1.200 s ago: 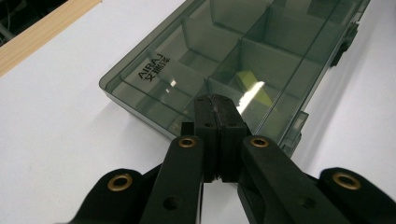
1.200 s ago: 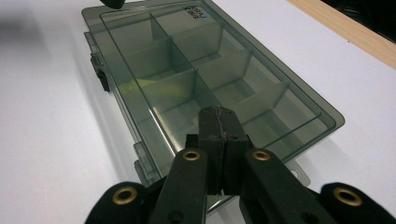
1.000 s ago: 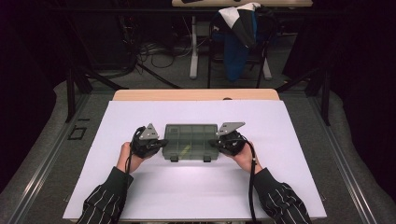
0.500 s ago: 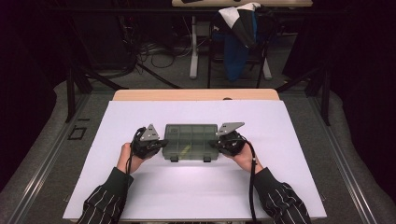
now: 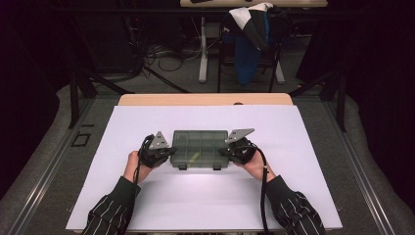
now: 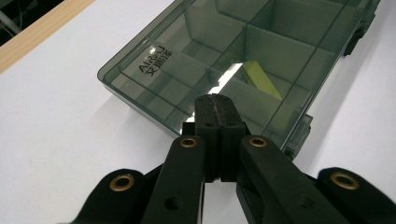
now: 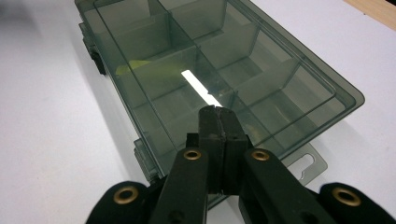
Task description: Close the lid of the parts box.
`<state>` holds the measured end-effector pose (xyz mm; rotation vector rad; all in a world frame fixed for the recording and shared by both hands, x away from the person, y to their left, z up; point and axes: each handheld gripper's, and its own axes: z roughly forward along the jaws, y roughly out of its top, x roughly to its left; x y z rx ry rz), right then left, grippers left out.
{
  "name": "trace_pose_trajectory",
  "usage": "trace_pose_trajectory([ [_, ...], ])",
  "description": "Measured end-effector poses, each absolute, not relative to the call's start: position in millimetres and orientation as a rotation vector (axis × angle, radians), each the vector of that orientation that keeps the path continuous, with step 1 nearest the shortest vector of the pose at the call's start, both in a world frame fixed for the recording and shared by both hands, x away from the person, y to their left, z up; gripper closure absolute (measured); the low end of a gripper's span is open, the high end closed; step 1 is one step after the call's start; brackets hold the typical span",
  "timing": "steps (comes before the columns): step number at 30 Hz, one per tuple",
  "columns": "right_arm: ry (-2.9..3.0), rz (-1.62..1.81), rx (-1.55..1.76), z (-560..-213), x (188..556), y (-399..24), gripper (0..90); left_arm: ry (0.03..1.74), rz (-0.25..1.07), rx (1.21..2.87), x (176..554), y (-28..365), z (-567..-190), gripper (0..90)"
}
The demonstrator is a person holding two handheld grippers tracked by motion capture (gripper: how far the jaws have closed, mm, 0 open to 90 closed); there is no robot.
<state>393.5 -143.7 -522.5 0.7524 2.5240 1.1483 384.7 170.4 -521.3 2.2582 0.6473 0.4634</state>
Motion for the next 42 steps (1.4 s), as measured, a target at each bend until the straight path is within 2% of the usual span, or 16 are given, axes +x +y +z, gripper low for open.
trace_pose_trajectory([
  [7, 2.518, 1.170, 0.789, -522.8, 393.7, -145.1, 90.0, 0.664, 0.505, 2.248, 380.5, 168.1, -522.3, 89.7],
  [12, 2.503, 1.164, 0.807, -522.2, 392.4, -144.6, 87.6, 0.680, 0.511, 2.242, 380.0, 170.3, -521.0, 79.8],
  [16, 2.504, 1.169, 0.816, -521.8, 392.1, -146.8, 77.7, 0.697, 0.503, 2.244, 377.7, 170.9, -519.5, 73.6],
  [18, 2.507, 1.170, 0.816, -520.9, 391.0, -148.1, 69.4, 0.696, 0.503, 2.250, 376.2, 170.5, -518.8, 70.1],
  [20, 2.508, 1.179, 0.819, -519.7, 389.5, -149.7, 61.9, 0.707, 0.505, 2.253, 375.2, 170.6, -518.0, 61.9],
  [21, 2.512, 1.183, 0.815, -519.1, 389.1, -150.7, 54.3, 0.712, 0.500, 2.252, 375.0, 170.9, -517.8, 57.6],
  [25, 2.515, 1.189, 0.832, -515.5, 385.1, -154.3, 35.6, 0.737, 0.513, 2.240, 372.8, 172.6, -515.8, 37.8],
  [29, 2.520, 1.172, 0.838, -513.0, 381.6, -157.2, 21.5, 0.748, 0.513, 2.228, 370.3, 176.2, -513.8, 24.2],
  [32, 2.511, 1.172, 0.843, -512.7, 377.7, -158.8, 14.7, 0.764, 0.508, 2.219, 366.0, 178.5, -515.0, 17.3],
  [36, 2.500, 1.167, 0.846, -513.1, 373.6, -162.4, 9.3, 0.765, 0.513, 2.235, 358.5, 180.3, -518.6, 14.1],
  [39, 2.493, 1.161, 0.855, -514.1, 371.0, -165.0, 6.0, 0.771, 0.508, 2.243, 355.4, 182.4, -519.7, 7.0],
  [42, 2.487, 1.147, 0.854, -515.3, 367.3, -167.1, 3.3, 0.782, 0.516, 2.242, 353.0, 184.6, -521.1, 4.4],
])
